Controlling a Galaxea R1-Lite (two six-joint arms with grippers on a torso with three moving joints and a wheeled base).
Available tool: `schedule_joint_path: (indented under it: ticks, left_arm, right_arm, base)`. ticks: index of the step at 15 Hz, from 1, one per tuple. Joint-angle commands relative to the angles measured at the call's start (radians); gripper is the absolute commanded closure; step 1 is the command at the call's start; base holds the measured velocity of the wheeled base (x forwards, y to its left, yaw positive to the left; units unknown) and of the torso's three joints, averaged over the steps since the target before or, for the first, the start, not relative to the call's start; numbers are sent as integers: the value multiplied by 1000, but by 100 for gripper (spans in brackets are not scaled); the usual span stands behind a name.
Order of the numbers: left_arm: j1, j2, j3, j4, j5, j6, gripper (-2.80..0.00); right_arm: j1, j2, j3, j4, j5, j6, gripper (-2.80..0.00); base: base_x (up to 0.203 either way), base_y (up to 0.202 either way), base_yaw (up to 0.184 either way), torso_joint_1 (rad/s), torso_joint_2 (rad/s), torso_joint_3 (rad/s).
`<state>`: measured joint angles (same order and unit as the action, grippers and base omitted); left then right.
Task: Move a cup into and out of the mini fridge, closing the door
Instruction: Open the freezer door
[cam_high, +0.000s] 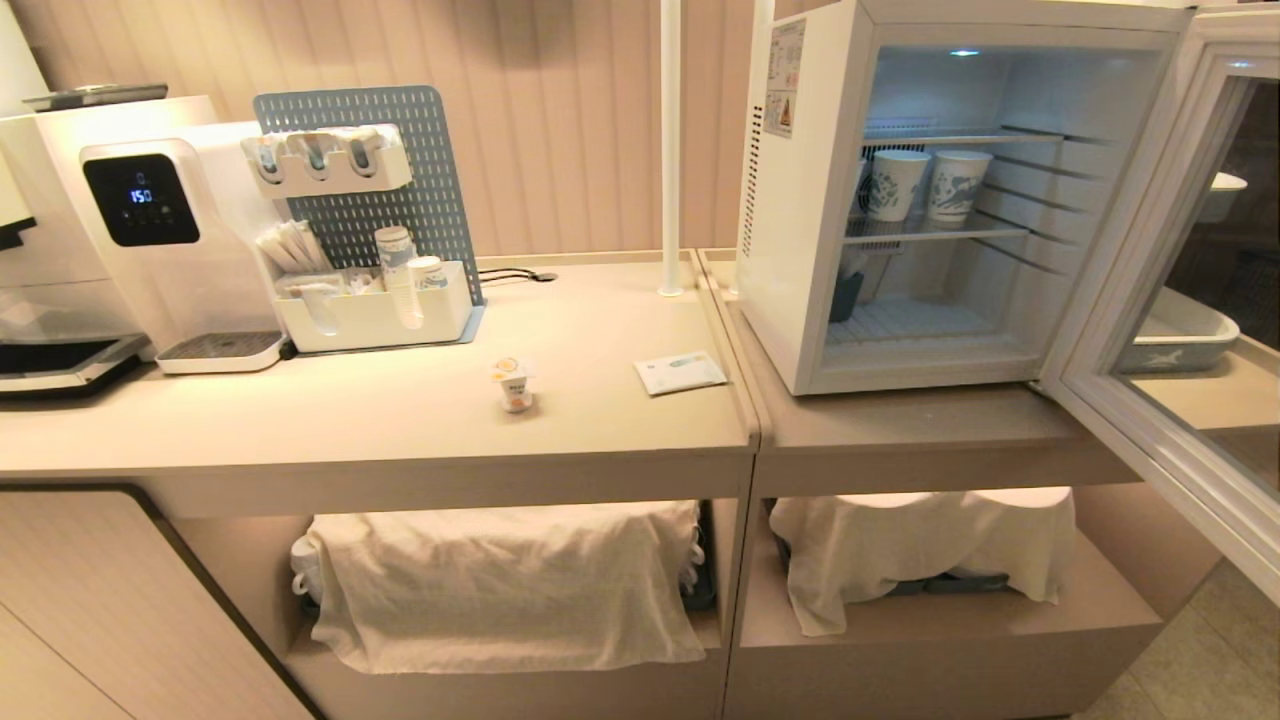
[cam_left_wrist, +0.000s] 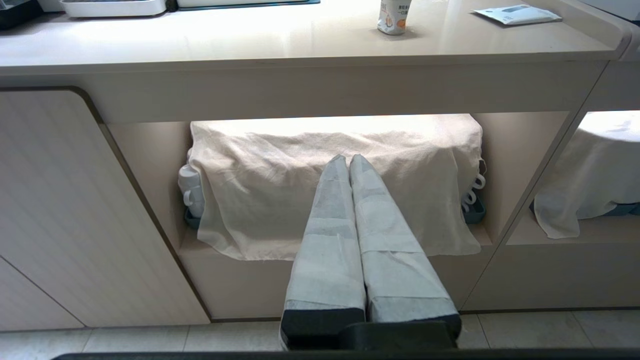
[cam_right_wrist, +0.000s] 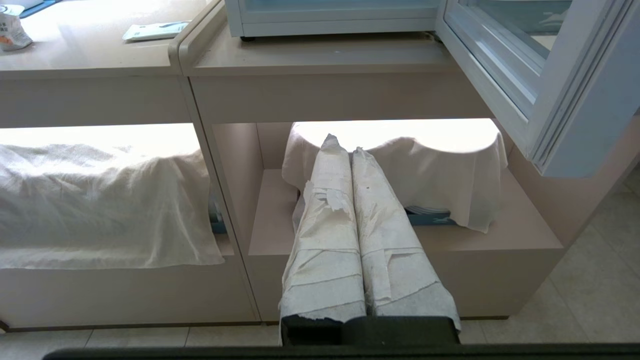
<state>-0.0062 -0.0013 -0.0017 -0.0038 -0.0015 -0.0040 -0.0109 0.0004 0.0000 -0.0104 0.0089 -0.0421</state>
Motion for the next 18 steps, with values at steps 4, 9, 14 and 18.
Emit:
schedule_joint_path:
  ticks: [4, 9, 14, 18]
  left_arm:
    - [0, 1, 0, -1, 0, -1, 0]
    - [0, 1, 0, -1, 0, -1, 0]
    - [0, 1, 0, -1, 0, -1, 0]
    - [0, 1, 0, -1, -1, -1, 0]
  right_arm:
    - [0, -2, 9, 0, 0, -1, 0]
    - [0, -2, 9, 0, 0, -1, 0]
    - [0, -2, 9, 0, 0, -1, 0]
    - [0, -2, 9, 0, 0, -1, 0]
  base:
    - [0, 0, 0, 0, 0, 0]
    - [0, 0, 0, 0, 0, 0]
    - [0, 0, 0, 0, 0, 0]
    - [0, 0, 0, 0, 0, 0]
